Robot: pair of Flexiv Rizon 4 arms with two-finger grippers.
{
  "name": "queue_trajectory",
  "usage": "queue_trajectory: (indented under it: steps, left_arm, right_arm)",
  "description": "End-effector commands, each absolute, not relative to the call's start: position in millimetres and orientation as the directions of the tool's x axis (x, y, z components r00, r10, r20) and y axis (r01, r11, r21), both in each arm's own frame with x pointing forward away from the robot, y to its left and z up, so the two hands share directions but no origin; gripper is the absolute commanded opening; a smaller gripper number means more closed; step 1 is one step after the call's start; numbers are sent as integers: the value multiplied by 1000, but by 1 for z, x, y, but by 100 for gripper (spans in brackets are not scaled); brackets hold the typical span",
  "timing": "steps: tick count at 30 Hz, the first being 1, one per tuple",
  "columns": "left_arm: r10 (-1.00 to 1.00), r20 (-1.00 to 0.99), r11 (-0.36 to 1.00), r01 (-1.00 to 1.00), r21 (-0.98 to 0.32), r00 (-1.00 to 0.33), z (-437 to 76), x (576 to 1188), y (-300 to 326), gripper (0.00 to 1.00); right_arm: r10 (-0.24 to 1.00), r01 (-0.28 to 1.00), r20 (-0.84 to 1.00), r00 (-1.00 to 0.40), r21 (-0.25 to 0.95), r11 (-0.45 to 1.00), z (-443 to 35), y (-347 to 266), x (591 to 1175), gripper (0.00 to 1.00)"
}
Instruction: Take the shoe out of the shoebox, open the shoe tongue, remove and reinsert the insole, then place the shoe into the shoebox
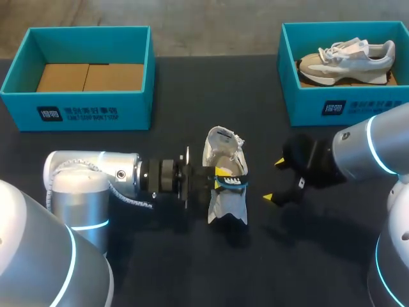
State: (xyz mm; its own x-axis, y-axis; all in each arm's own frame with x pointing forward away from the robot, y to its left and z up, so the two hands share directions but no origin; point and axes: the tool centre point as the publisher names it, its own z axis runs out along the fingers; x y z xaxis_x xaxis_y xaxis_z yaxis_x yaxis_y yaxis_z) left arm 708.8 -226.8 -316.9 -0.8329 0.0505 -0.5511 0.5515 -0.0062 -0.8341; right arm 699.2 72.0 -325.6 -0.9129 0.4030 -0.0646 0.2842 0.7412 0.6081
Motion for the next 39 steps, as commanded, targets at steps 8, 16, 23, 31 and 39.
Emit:
queue_trajectory:
  steps: [8,16,23,31,39]
  left_arm:
    - [44,-543,-28,542,-840,-839,-334,715,-229,0]
    - [55,-531,4,532,-847,-845,-341,720,-231,0]
    - [46,-530,14,531,-847,-847,-342,720,-229,9]
    - [30,-547,-13,547,-837,-836,-328,716,-231,37]
    - [38,-559,-29,558,-829,-828,-317,710,-233,32]
  right_arm:
    - [316,255,-24,-949,536,805,-309,73,711,100]
    - [273,230,-15,-962,494,838,-309,80,717,100]
    - [236,211,3,-972,466,860,-311,84,719,100]
    - [243,217,4,-970,468,857,-313,81,718,100]
    - [254,226,4,-967,474,851,-316,78,716,100]
